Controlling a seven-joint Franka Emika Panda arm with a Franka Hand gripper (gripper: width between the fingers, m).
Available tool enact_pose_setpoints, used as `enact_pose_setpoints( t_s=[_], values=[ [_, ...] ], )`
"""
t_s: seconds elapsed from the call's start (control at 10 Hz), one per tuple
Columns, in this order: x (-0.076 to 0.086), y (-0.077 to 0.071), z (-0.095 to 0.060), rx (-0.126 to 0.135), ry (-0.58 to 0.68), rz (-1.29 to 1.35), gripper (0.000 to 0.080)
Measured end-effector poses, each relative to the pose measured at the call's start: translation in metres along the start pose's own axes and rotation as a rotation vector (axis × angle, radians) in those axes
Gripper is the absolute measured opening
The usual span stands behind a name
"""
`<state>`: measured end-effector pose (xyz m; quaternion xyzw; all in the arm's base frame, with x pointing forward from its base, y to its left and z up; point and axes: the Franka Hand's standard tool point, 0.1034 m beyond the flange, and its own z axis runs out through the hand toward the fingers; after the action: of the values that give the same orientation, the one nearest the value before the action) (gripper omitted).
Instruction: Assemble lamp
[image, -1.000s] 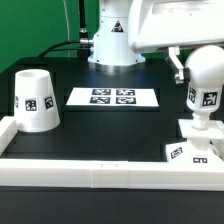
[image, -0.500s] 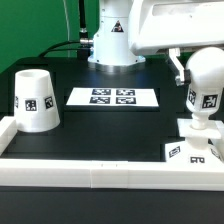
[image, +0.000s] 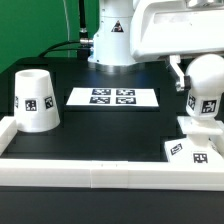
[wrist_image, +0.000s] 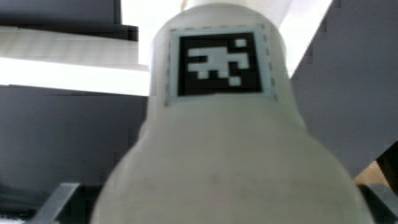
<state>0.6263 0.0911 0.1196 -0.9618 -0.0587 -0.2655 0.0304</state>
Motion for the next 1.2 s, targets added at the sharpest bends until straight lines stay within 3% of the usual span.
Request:
enact_pose_setpoints(
  t_s=[0.3, 0.5, 0.6, 0.8, 1.2],
  values=[
    [-0.009, -0.001, -0.002, -0.021, 0.105, -0.007, 0.0577],
    [-0.008, -0.001, -0.002, -0.020, 0.099, -0.008, 0.0577],
    [-0.008, -0.001, -0.001, -0.020, 0.098, -0.008, 0.0679],
    [-0.009, -0.001, -0.002, -0.018, 0.091, -0.008, 0.0693],
    [0.006, 0.002, -0.027, -0.007, 0.039, -0.019, 0.0699]
  ],
)
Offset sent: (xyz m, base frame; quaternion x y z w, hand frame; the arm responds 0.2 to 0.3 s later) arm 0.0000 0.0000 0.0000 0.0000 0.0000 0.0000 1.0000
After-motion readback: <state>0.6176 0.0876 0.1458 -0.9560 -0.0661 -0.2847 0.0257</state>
